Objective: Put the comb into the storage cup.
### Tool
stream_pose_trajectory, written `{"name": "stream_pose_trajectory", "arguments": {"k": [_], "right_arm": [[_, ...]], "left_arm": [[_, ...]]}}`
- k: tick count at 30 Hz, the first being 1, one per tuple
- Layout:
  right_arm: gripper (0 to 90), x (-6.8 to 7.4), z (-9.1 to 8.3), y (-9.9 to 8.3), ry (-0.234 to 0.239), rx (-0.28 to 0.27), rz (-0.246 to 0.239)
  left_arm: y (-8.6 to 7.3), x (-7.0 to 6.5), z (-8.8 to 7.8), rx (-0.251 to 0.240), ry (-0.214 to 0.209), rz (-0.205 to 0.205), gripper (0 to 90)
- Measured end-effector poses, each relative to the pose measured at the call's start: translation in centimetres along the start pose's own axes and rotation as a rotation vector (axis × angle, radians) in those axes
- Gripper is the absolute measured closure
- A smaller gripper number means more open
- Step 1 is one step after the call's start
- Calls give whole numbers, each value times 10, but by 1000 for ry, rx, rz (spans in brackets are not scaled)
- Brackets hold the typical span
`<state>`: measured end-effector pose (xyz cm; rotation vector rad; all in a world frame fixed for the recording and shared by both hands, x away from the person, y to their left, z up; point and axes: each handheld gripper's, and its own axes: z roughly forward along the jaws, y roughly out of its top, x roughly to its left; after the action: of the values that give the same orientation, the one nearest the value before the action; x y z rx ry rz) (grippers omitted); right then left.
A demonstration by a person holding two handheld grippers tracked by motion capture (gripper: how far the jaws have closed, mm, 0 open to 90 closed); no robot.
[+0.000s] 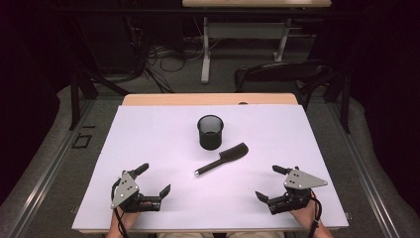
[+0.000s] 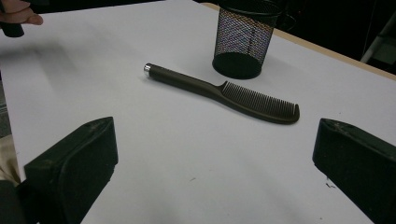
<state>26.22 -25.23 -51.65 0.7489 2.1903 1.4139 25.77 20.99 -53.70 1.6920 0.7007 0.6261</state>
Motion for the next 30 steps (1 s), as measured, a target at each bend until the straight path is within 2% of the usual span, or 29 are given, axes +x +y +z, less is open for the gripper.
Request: {"name": "stream_pose_trajectory", "arguments": {"k": [15, 30], "right_arm": [[0, -2, 18, 10, 21, 33, 8], [0, 5, 44, 23, 65, 78, -8]], "left_arm": [[0, -1, 0, 7, 5, 0, 2], [0, 0, 1, 15, -4, 2, 2]]}}
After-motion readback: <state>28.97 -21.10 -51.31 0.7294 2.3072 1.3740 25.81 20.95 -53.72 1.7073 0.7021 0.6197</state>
